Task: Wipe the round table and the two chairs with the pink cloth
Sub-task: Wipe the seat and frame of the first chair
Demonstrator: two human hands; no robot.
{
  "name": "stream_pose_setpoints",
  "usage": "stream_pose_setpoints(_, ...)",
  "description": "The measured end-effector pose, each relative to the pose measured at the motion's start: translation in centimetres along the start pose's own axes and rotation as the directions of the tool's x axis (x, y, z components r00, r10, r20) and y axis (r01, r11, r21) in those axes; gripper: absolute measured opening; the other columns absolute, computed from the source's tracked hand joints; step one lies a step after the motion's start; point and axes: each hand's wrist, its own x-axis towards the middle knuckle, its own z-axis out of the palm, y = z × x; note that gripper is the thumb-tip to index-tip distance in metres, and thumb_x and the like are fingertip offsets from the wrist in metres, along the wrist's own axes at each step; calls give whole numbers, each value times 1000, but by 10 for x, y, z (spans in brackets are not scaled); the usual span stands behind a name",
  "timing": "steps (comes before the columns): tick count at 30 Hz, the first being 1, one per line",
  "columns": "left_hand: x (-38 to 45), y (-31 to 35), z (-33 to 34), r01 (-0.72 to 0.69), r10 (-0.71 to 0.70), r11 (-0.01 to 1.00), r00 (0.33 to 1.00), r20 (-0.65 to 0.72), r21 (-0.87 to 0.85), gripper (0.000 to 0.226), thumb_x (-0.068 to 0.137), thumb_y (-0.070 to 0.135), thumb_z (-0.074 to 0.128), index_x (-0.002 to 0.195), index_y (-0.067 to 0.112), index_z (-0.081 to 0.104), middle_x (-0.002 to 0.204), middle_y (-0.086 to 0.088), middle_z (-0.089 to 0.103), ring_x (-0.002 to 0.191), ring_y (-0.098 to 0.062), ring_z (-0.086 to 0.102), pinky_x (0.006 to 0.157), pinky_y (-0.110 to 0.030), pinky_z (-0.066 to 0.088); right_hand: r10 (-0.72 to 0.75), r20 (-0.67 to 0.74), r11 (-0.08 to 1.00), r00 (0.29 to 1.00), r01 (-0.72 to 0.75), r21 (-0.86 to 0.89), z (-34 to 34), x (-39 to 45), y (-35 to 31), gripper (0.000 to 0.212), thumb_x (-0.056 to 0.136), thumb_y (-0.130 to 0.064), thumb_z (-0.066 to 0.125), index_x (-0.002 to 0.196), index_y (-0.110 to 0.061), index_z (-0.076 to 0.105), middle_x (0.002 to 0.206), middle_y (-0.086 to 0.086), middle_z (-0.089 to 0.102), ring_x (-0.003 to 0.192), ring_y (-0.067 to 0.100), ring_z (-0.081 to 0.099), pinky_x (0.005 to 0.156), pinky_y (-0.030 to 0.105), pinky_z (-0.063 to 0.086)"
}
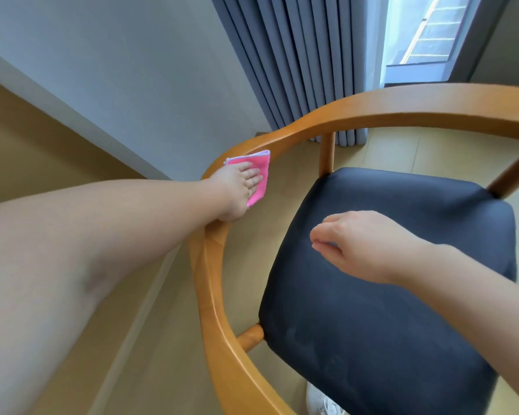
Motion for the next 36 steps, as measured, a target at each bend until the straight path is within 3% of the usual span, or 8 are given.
stream_pose_setpoints(10,-92,81,21,-113,171,946,970,173,-304,57,100,38,19,149,9,27,158,-9,19,146,-24,14,119,-41,8,-32,84,999,996,33,-2,-15,-35,-31,32,101,-33,32,99,-20,61,91,-5,59,82,19,55,73,32,47)
stream_pose_setpoints(16,-147,121,2,-330,437,811,891,126,-483,36,101,21,31,130,23,52,127,-8,57,113,-28,53,100,-44,42,-35,120,999,992,32,20,-42,-58,-58,29,100,-31,35,99,-21,62,90,-6,59,79,18,55,69,30,45)
stream_pose_setpoints(19,-167,124,-11,-187,342,627,938,51,-756,34,102,26,25,121,34,53,116,-2,60,93,-19,52,84,-34,46,0,136,1000,991,-1,9,-59,-81,-68,27,100,-31,35,96,-23,61,89,-7,58,80,17,56,68,29,43)
stream_pose_setpoints(21,-180,117,-17,-41,180,429,983,41,-902,40,100,44,23,124,31,52,115,2,61,99,-18,56,82,-32,48,33,156,999,987,-32,-5,-74,-95,-74,26,99,-31,36,94,-24,60,88,-8,57,80,14,54,65,26,38)
stream_pose_setpoints(24,-201,104,-24,37,-82,113,996,28,-993,38,96,50,30,112,27,55,91,5,64,78,-11,63,66,-27,54,88,174,996,981,-85,-25,-105,-110,-83,21,97,-28,39,86,-24,57,82,-9,55,76,12,52,65,27,43)
stream_pose_setpoints(28,-233,76,-46,-146,-268,-204,959,-88,-968,26,94,52,36,88,35,55,79,9,60,70,-9,61,55,-20,48,193,115,981,974,-190,-30,-151,-125,-103,20,92,-23,44,75,-21,53,72,-7,53,70,15,50,63,35,48)
stream_pose_setpoints(31,-258,54,-65,-321,-349,-419,920,-175,-850,26,91,54,42,101,37,59,87,10,64,83,-10,63,64,-29,59,271,62,962,961,-269,-39,-176,-134,-121,19,92,-25,46,79,-20,58,76,-5,58,73,15,54,67,38,50)
stream_pose_setpoints(36,-288,27,-84,-484,-382,-522,869,-316,-702,24,89,56,48,109,48,58,99,23,63,100,-4,60,74,-23,58,385,-46,922,922,-381,75,-194,-129,-152,32,93,-34,55,126,-34,54,115,-17,58,94,6,58,83,29,52)
